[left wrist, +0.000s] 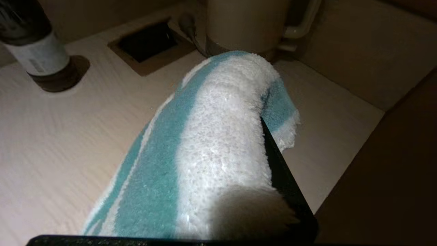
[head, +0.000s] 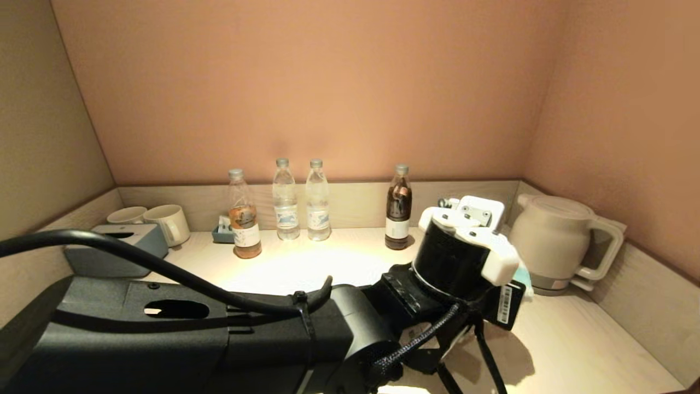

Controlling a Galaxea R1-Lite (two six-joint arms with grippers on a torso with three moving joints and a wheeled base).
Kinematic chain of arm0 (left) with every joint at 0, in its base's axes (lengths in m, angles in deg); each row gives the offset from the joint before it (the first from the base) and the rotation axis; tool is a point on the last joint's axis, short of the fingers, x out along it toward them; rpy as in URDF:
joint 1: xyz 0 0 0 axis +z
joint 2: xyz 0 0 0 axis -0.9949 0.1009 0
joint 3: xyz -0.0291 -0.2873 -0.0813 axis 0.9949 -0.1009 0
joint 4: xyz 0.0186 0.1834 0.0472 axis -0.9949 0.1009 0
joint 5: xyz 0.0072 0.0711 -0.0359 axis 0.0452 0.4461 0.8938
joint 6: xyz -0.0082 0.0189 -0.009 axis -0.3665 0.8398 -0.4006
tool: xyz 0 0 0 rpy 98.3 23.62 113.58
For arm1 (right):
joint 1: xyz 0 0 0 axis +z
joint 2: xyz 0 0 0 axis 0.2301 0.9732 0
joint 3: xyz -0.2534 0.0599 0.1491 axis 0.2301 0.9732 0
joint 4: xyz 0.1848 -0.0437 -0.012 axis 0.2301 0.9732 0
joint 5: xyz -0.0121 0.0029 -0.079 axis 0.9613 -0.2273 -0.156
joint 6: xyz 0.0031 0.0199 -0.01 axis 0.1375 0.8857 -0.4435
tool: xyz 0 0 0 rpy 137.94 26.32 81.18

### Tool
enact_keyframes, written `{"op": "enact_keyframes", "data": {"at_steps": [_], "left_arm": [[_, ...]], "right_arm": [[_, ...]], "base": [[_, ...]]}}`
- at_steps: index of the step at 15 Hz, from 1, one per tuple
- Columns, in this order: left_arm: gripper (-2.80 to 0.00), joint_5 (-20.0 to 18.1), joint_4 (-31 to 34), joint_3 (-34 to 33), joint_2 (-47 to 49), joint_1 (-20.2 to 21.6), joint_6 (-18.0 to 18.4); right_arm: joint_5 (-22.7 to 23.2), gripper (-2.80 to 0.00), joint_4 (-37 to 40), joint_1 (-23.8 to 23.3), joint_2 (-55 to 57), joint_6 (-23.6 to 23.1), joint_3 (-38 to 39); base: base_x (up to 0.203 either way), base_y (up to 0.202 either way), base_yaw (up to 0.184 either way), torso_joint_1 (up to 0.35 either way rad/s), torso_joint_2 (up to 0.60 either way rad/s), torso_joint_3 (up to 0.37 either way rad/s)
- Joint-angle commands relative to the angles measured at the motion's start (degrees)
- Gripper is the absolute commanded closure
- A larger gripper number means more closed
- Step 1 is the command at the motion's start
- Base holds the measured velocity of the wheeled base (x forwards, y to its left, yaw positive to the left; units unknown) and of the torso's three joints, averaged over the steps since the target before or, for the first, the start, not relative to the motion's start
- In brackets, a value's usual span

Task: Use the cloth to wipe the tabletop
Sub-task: Sweep the stains on the table

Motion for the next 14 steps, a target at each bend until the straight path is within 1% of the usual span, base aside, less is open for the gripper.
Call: {"op": "enact_keyframes", "data": {"at_steps": [1,2,3,5,6,9,11,12,14], "left_arm": [[0.0,-0.14,1.9,0.93,1.72,-0.18,-1.96],[0.0,-0.2,1.85,1.21,2.07,-1.02,-2.38],[0.0,-0.22,2.53,2.41,2.08,-1.04,-3.55],[0.0,-0.84,5.3,4.48,0.83,-1.62,-8.46],[0.0,-2.23,6.16,4.68,-0.15,-2.25,-10.1],[0.0,-2.44,6.43,3.78,1.23,-1.74,-10.46],[0.0,-0.22,6.04,0.25,3.0,1.04,-10.32],[0.0,0.5,5.87,-0.2,3.3,1.44,-10.18],[0.0,0.5,5.87,-0.2,3.3,1.44,-10.18]], "right_arm": [[0.02,0.0,-0.02,0.01,0.02,-0.01,0.0],[0.02,0.0,-0.02,0.01,0.02,-0.01,0.0],[0.02,0.0,-0.02,0.01,0.02,-0.01,0.0],[0.02,0.0,-0.02,0.01,0.02,-0.01,0.0],[-0.06,0.0,-0.02,0.01,0.02,-0.01,0.0],[-0.04,0.0,-0.02,0.01,0.02,-0.01,0.0],[0.02,0.0,-0.02,0.01,0.02,-0.01,0.0],[0.02,0.0,-0.02,0.01,0.02,-0.01,0.0],[0.02,0.0,-0.02,0.01,0.02,-0.01,0.0]], "base": [[0.0,0.0,0.0,0.0,0.0,0.0],[0.0,0.0,0.0,0.0,0.0,0.0],[0.0,0.0,0.0,0.0,0.0,0.0],[0.0,0.0,0.0,0.0,0.0,0.0],[0.0,0.0,0.0,0.0,0.0,0.0],[0.0,0.0,0.0,0.0,0.0,0.0],[0.0,0.0,0.0,0.0,0.0,0.0],[0.0,0.0,0.0,0.0,0.0,0.0],[0.0,0.0,0.0,0.0,0.0,0.0]]}}
